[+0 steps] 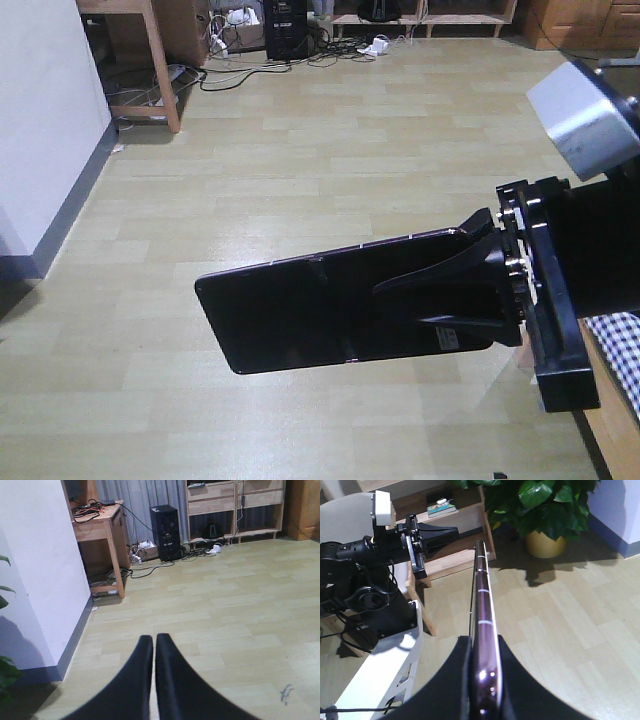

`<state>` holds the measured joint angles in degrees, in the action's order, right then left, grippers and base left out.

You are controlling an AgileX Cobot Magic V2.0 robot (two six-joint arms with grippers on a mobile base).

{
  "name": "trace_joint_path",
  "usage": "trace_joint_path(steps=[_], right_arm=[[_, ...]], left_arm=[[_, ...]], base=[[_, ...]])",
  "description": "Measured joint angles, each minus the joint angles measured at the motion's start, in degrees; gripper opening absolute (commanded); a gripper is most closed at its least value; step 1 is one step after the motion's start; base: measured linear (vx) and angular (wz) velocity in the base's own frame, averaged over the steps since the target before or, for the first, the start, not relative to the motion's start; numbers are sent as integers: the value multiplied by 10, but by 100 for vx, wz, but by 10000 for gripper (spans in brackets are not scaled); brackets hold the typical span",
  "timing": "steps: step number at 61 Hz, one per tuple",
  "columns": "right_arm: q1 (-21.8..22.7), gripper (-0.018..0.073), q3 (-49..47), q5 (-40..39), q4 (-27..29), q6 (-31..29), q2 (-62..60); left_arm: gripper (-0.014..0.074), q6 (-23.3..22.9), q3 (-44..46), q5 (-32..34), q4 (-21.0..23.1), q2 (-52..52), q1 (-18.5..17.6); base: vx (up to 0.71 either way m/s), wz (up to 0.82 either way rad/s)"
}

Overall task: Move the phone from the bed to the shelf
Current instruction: 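Drive the base away from the bed holding the phone, then turn the base toward the wooden shelf unit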

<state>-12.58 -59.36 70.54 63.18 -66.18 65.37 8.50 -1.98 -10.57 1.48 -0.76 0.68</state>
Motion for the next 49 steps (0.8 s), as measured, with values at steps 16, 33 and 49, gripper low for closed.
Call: trace_joint_path(steps=[16, 33, 49], right_arm=[[0, -2, 0, 0, 0, 0, 0], [0, -2, 0, 0, 0, 0, 0], [0, -2, 0, 0, 0, 0, 0]], left_arm=[[1, 0, 0, 0, 0, 0, 0], [1, 0, 0, 0, 0, 0, 0], [1, 0, 0, 0, 0, 0, 0]], base=[[33, -1], [37, -5], [40, -5]])
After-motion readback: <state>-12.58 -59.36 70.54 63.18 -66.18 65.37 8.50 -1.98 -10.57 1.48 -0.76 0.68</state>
